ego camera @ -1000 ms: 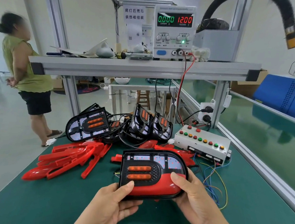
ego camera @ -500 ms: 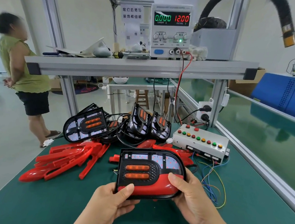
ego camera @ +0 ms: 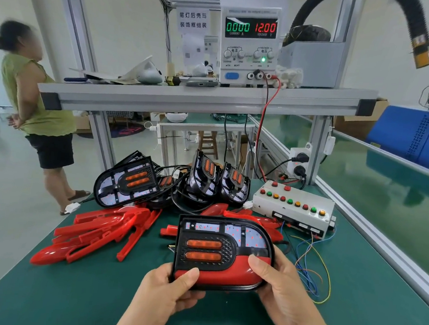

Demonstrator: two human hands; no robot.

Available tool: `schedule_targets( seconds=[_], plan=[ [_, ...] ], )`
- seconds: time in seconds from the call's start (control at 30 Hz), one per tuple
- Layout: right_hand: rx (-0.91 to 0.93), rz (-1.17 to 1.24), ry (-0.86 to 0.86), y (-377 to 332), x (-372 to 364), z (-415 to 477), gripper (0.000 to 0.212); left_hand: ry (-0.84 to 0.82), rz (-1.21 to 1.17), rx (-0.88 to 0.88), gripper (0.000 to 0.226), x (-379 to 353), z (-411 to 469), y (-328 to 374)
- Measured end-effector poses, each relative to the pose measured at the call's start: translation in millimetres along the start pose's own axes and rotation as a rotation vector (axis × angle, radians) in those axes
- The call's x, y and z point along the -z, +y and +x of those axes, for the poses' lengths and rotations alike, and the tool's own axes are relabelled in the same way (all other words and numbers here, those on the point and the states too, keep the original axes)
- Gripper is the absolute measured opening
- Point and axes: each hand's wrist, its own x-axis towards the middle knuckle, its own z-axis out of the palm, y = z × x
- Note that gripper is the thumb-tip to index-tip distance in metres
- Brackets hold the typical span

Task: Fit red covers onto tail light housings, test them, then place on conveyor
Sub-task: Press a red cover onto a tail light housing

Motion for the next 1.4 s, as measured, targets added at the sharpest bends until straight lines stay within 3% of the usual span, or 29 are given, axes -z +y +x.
schedule_targets(
  seconds=[0.13, 0.3, 0.5, 0.63, 0.93, 1.1, 1.23, 1.3, 1.4],
  plan=[
    [0.001, 0.112, -0.008, -0.1, 1.5, 1.8, 0.035, -0.094, 0.131, 0.016, 0.026, -0.4, -0.6, 6.4],
    [-0.017, 0.09, -0.009, -2.4, -2.2, 10.3, 0.046, -0.157, 0.291, 0.031, 0.031, 7.5, 0.5, 17.3],
    [-0.023, 0.084, -0.036, -1.2, -2.5, 10.0, 0.046, -0.2, 0.157, 0.091, 0.029, 16.0, 2.8, 16.8],
    [-0.029, -0.013, -0.07, -1.2, -4.2, 9.1, 0.035, -0.138, 0.079, 0.081, 0.025, 15.7, 4.4, 8.5],
    [0.012, -0.027, -0.025, -0.1, -1.4, 11.4, 0.036, -0.027, 0.143, -0.033, 0.008, 12.1, 5.7, -2.6],
    [-0.039, 0.046, -0.04, 5.8, 6.7, 13.1, 0.05, -0.099, 0.227, -0.007, 0.015, 17.8, 4.1, 4.6],
    [-0.057, 0.088, -0.045, 9.3, 6.4, 12.3, 0.047, -0.169, 0.385, 0.009, 0.02, 33.2, 6.8, 22.2],
    [-0.068, 0.097, -0.048, 9.1, 6.0, 11.7, 0.048, -0.104, 0.465, -0.047, 0.021, 41.6, 10.7, 29.5],
    [-0.08, 0.118, -0.06, 7.0, 7.2, 9.9, 0.052, 0.27, 0.665, -0.231, 0.022, 57.5, 21.6, 38.2]
  ],
)
